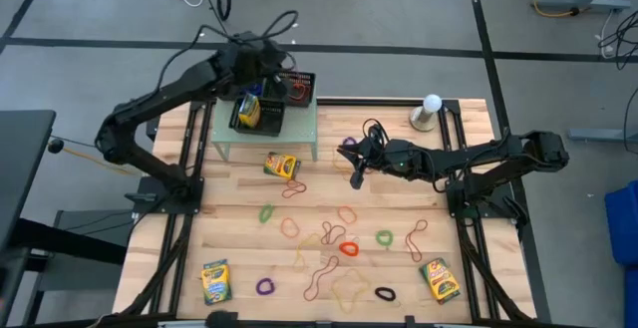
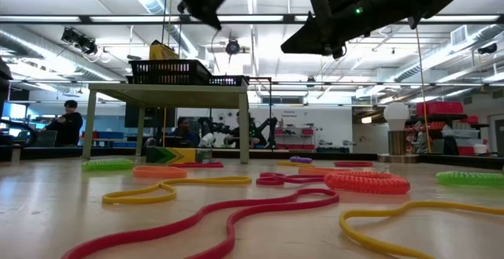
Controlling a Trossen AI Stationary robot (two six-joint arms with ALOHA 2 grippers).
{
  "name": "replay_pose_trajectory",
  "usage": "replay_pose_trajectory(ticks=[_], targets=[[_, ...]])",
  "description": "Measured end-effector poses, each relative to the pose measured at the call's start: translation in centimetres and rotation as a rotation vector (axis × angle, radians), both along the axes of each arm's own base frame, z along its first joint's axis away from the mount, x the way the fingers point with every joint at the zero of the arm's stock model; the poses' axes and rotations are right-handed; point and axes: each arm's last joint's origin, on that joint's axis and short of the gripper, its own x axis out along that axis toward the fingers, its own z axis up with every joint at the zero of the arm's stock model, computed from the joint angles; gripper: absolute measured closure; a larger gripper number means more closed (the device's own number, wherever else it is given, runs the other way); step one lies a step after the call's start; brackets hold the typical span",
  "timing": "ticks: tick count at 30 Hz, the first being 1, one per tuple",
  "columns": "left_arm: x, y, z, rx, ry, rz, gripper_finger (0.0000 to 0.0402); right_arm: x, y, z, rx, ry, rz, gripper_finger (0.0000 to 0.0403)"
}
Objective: Pick & Place Office Desk Supplies
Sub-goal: Put the red rubber band into the top right black bin
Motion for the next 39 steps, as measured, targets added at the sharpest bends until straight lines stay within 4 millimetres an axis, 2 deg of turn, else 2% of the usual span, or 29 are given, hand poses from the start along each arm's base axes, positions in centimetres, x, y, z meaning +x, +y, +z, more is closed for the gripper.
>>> replay_pose_trajectory(ticks=[5, 8, 12, 19, 25, 29, 34, 39], targets=[[0.9, 2.5, -3.0, -0.077, 0.114, 0.051, 0.0396, 0.0, 0.0, 0.0, -0.004, 0.003, 0.014, 0.0366], [1.5, 3.0, -4.2, -0.084, 0.181, 0.097, 0.0391, 0.0, 0.0, 0.0, -0.007, 0.004, 0.015, 0.0371], [2.2, 2.3, -4.8, -0.037, 0.274, 0.107, 0.0361, 0.0, 0.0, 0.0, -0.017, 0.008, 0.019, 0.0375], [3.3, 0.3, -4.9, 0.020, 0.372, 0.027, 0.0268, 0.0, 0.0, 0.0, -0.017, 0.008, 0.021, 0.0376], [3.6, -0.2, -5.0, 0.109, 0.499, 0.059, 0.0205, 0.0, 0.0, 0.0, -0.017, 0.008, 0.021, 0.0376], [3.5, 0.0, -4.9, 0.124, 0.514, 0.086, 0.0195, 0.0, 0.0, 0.0, -0.018, 0.003, 0.021, 0.0376], [3.4, -0.2, -4.8, 0.188, 0.614, 0.117, 0.0195, 0.0, 0.0, 0.1, -0.019, 0.000, 0.020, 0.0376], [3.9, -0.9, -4.9, 0.169, 0.591, 0.036, 0.0207, 0.0, 0.0, 0.1, -0.020, 0.000, 0.021, 0.0376]])
